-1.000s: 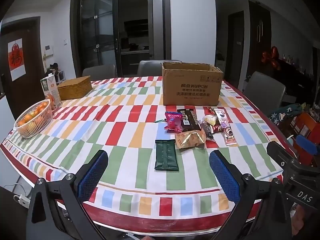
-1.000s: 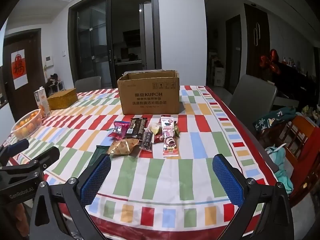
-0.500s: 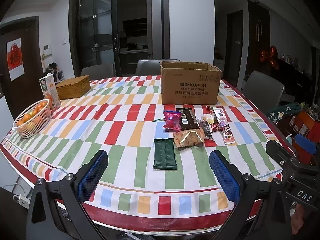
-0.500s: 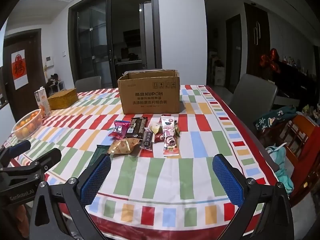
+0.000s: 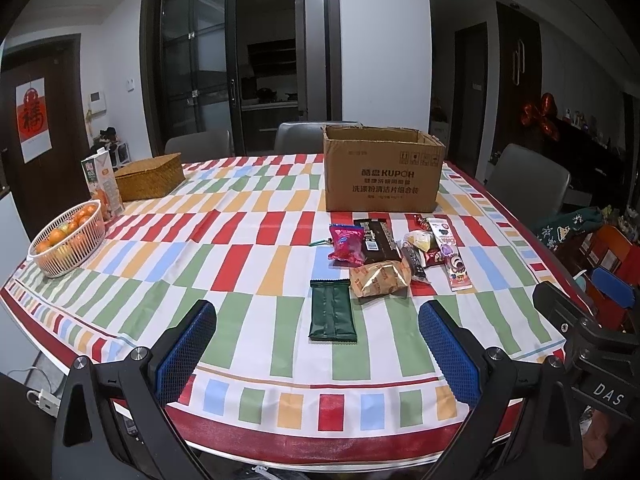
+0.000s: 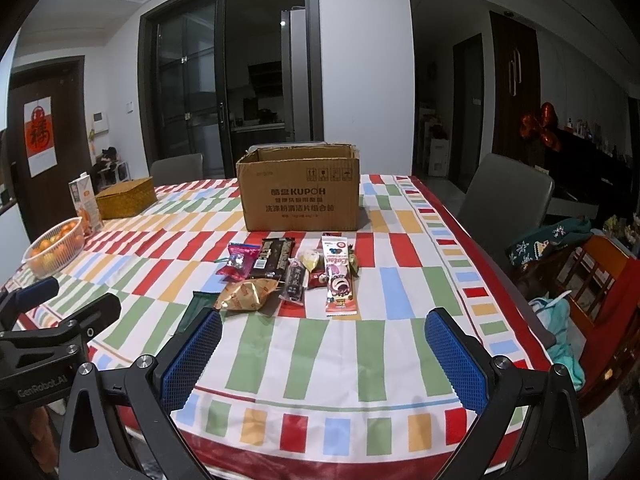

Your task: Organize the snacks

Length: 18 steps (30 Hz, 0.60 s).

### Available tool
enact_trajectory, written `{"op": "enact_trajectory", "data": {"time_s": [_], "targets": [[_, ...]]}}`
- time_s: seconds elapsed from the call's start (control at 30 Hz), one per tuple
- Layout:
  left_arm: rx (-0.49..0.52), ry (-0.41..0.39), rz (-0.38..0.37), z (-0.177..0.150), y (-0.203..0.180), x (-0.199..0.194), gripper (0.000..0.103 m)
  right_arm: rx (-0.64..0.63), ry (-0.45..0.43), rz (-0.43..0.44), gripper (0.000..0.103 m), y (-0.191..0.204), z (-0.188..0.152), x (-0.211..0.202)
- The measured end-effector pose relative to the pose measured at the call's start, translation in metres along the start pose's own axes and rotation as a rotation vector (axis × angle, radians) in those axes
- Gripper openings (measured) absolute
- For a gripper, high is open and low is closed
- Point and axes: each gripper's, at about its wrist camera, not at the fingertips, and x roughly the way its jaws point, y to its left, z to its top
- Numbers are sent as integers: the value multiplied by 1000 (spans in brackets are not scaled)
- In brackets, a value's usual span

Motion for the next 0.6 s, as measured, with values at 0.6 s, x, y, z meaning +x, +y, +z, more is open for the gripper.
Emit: {"op": "enact_trajectory", "data": {"time_s": [0.6], "targets": [[2, -2, 4, 0, 0, -1, 103, -1, -4, 1, 103, -2, 1, -1]]}}
